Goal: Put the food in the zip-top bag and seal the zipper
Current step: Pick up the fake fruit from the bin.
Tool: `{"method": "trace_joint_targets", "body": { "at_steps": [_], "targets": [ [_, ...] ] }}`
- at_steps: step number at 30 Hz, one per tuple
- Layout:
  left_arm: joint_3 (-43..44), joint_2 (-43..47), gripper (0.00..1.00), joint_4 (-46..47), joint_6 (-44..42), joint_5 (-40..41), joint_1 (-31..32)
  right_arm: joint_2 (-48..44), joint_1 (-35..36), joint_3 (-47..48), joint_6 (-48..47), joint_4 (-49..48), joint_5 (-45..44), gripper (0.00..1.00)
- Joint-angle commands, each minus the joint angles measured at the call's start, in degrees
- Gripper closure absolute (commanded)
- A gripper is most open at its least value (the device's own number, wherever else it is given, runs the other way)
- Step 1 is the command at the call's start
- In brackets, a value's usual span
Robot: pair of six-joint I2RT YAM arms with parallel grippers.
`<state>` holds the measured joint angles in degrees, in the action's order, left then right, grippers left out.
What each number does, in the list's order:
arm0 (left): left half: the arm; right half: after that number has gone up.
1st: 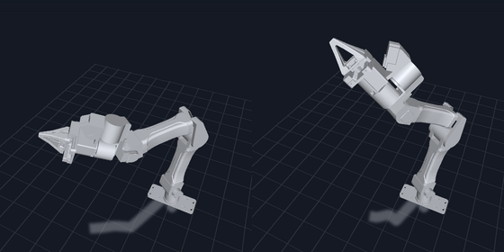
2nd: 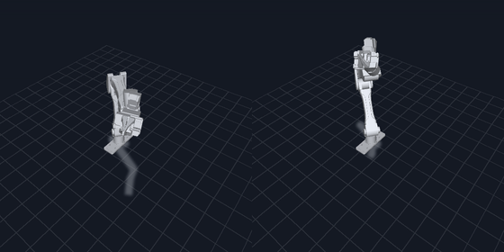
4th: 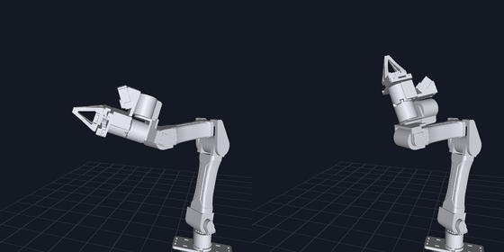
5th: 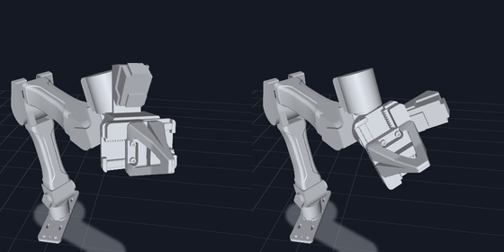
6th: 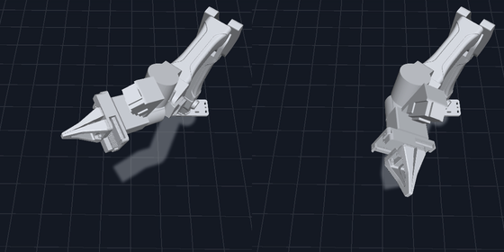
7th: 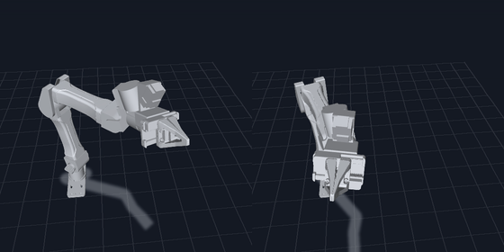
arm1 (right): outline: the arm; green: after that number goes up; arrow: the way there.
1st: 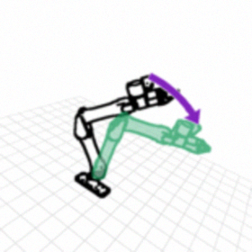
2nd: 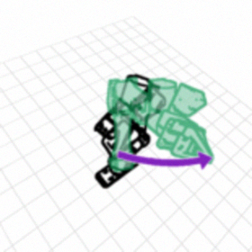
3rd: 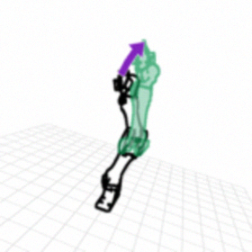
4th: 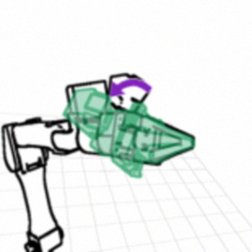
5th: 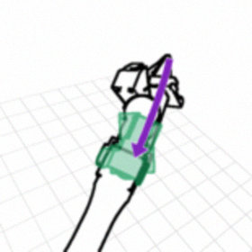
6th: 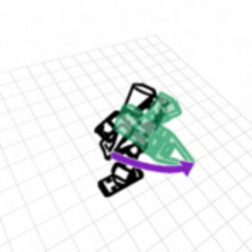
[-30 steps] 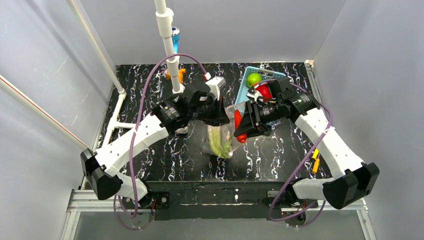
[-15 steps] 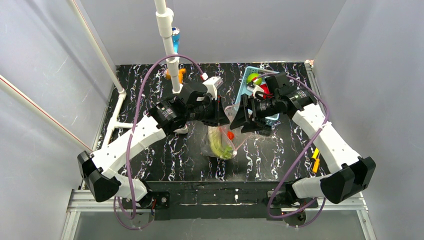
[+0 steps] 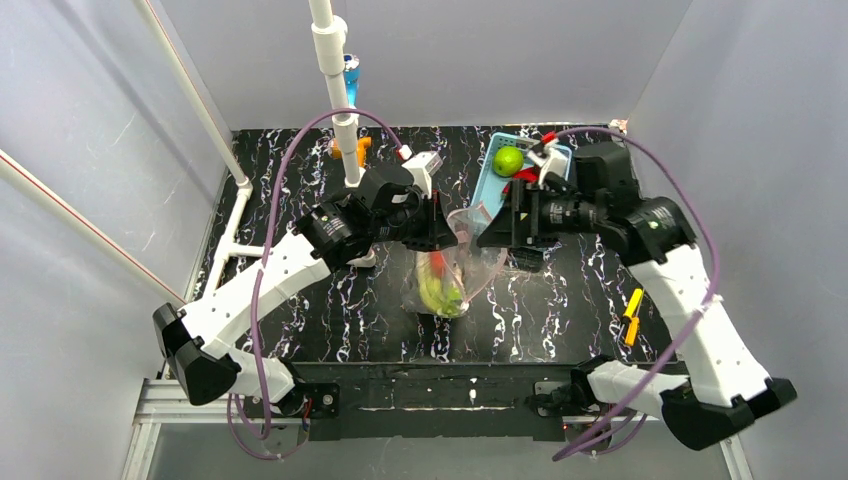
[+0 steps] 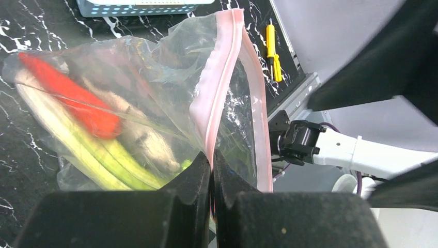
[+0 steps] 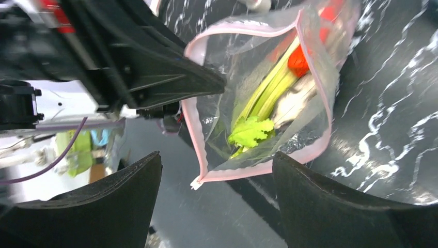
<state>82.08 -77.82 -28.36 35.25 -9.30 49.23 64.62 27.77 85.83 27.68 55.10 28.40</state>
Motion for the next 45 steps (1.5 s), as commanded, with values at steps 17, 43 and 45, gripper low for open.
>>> {"method": "trace_joint_targets", "body": {
  "at_steps": [17,43,45],
  "targets": [
    [2.3,6.1,1.00,-8.0,3.1,17.2,-0.2,15.3,-11.9,14.6,1.8,-8.8,-28.8,0.02],
    [0.9,6.7,1.00,-7.9,4.9,14.5,-0.2,35.7,-8.8,1.7,7.5,-9.2,-47.8,0.09],
    [0.8,6.3,1.00,-7.5,5.0,13.9,-0.2,34.2,-8.9,-0.7,8.3,-10.2,-48.2,0.09]
  ]
}}
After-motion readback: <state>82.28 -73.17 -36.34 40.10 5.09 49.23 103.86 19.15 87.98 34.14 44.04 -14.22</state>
